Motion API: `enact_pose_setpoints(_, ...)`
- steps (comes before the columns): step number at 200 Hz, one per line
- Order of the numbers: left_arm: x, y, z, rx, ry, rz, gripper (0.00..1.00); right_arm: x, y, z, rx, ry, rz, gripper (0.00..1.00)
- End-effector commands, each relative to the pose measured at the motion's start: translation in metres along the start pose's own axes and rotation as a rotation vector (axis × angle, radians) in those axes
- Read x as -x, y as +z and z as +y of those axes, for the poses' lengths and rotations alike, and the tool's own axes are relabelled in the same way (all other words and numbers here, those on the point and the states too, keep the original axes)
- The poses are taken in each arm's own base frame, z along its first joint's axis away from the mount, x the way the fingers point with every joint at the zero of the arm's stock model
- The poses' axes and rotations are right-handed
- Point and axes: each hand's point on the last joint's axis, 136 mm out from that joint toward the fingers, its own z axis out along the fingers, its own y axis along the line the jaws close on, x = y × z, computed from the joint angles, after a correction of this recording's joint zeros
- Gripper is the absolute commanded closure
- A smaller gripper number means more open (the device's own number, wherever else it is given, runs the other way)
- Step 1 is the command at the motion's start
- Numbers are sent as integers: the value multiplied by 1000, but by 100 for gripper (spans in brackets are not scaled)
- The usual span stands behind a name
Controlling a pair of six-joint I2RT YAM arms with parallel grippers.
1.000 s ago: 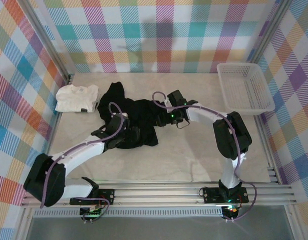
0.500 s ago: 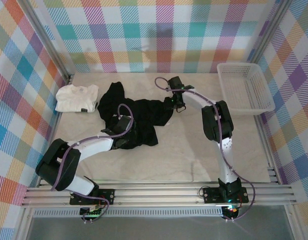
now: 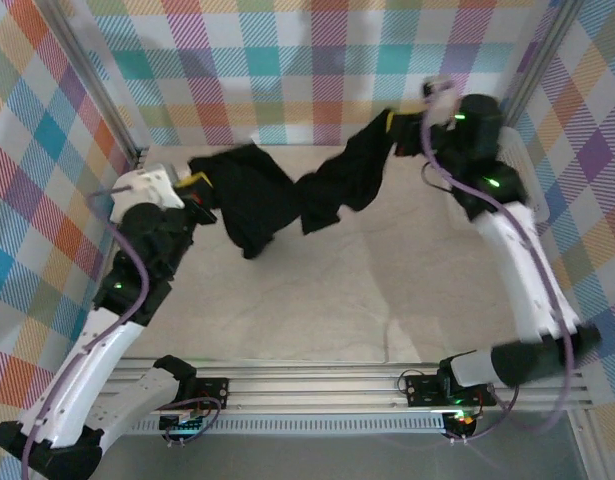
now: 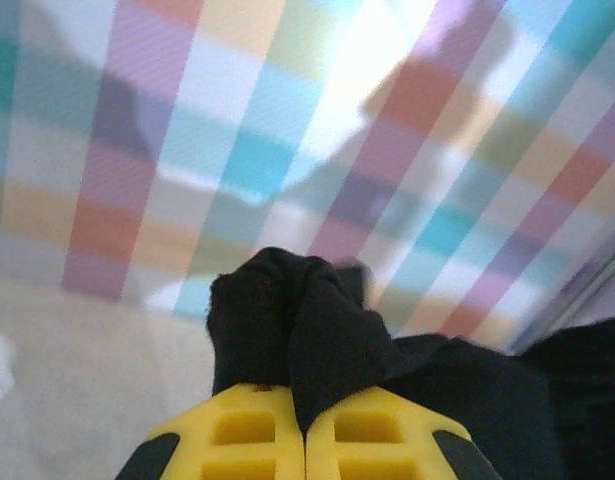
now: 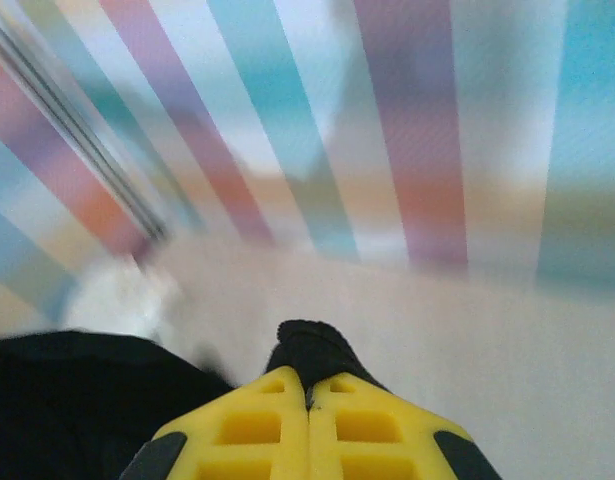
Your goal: Fold the inside-out t-shirt
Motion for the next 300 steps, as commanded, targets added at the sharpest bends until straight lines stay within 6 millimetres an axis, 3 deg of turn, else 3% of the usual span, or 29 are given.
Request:
enact_pose_setpoints(1,35,1,15,110,68,-59,100,5,-7,-4,-51,-33,-2,100)
enact_pose_setpoints(13,48,1,18,135,81,-70,100,19,-19,-6,-95,-64,-26,100)
enact_pose_setpoints(32,52,8,33,201,101,-49,100,26,-31,-11,-148,-87,-25,100)
enact_pose_setpoints(51,29,20,51,255,124,43,100,21,-35,-11,-151,-76,-13,100)
enact_pose_setpoints(65,1,36,62,272,118,131,100,7,-26,-20,-176,-57,17,100)
enact_pose_setpoints(83,-53,67,73,263,86,281,100,-30,6,-49,-255,-24,110,100)
enact_pose_setpoints(97,-100,98,81,257,72,406,83,-68,48,-84,-335,5,191,100)
enact_pose_setpoints(118,-157,139,106,334,102,577,59,-140,112,-155,-454,118,423,81)
enact_pose_setpoints(131,-178,144,120,383,129,655,47,-173,131,-177,-481,140,539,71)
enact_pose_setpoints(140,-186,137,121,380,122,669,40,-191,136,-177,-464,132,587,63)
enact_pose_setpoints(154,-197,113,113,323,50,658,31,-215,133,-162,-395,121,630,51)
enact_pose_setpoints(160,-200,102,101,268,14,647,28,-227,127,-152,-363,112,651,46)
enact_pose_setpoints(173,-231,69,74,161,-6,698,22,-254,114,-127,-289,102,710,40)
enact_pose_setpoints(193,-292,19,36,62,71,833,21,-309,90,-79,-154,148,834,35)
enact_pose_setpoints(206,-329,-11,28,44,118,923,22,-339,76,-60,-116,179,894,34)
enact_pose_setpoints(216,-344,-26,36,86,158,947,22,-357,68,-41,-70,198,932,35)
enact_pose_setpoints(234,-330,-25,71,219,176,868,20,-389,54,16,64,184,999,36)
enact_pose_setpoints(245,-307,-11,90,259,127,800,20,-407,41,53,141,112,1017,35)
enact_pose_setpoints(261,-272,13,115,300,4,690,20,-426,28,93,235,54,981,33)
enact_pose_setpoints(281,-242,31,152,387,-98,596,20,-454,25,137,335,23,966,30)
enact_pose_setpoints(300,-230,38,182,467,-160,565,19,-480,37,172,366,-136,979,28)
